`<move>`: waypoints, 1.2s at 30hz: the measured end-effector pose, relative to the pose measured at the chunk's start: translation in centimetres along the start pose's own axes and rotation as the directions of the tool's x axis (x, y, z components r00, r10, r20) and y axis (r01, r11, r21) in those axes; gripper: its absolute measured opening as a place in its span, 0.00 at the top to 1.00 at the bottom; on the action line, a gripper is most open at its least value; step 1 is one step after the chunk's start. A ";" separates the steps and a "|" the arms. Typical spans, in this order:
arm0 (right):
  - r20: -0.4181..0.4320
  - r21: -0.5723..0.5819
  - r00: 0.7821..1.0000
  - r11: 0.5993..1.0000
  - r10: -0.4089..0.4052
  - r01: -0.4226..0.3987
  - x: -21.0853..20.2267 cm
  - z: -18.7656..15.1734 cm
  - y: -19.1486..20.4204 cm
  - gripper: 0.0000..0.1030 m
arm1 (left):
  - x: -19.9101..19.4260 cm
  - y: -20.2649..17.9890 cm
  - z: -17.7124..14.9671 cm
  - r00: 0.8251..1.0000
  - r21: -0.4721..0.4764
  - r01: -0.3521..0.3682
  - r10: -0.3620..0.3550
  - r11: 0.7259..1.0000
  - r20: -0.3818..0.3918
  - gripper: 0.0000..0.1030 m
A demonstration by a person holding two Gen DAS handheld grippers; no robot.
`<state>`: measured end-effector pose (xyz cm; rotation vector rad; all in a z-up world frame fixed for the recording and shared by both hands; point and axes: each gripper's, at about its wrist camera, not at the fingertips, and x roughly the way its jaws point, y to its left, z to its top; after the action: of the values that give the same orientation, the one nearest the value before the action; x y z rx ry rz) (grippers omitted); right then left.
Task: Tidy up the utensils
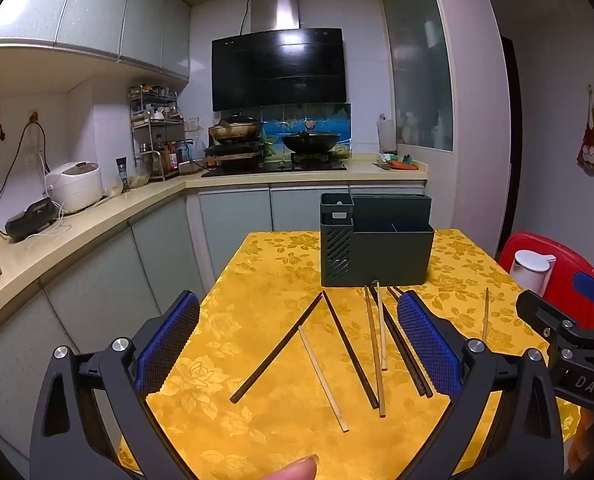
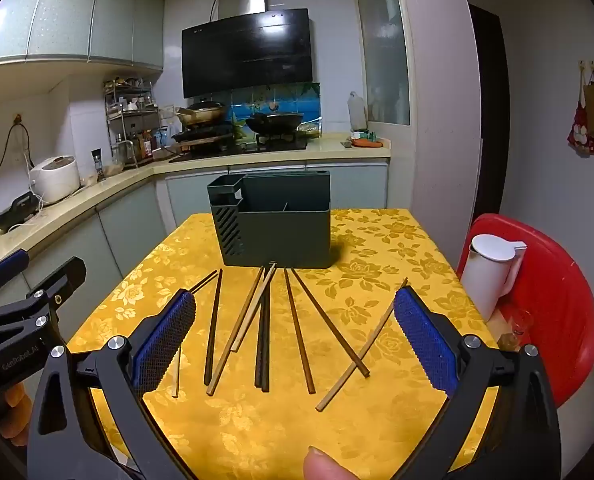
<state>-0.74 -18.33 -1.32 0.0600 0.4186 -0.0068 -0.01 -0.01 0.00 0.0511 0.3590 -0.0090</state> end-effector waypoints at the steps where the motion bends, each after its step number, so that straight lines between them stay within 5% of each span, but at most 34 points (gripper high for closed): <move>1: -0.001 0.001 1.000 1.000 0.001 -0.001 0.0 0.0 0.0 0.06 | 0.0 0.0 0.0 1.000 0.001 0.002 -0.002 1.000 -0.001 0.07; 36: 0.015 -0.010 1.000 1.000 0.001 0.000 -0.5 0.6 0.6 0.06 | 0.3 0.3 0.2 1.000 -0.003 -0.004 0.004 1.000 -0.007 0.07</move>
<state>-0.92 -17.76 -0.58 0.0499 0.4031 -0.0046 0.33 0.32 0.11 0.0493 0.3659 -0.0046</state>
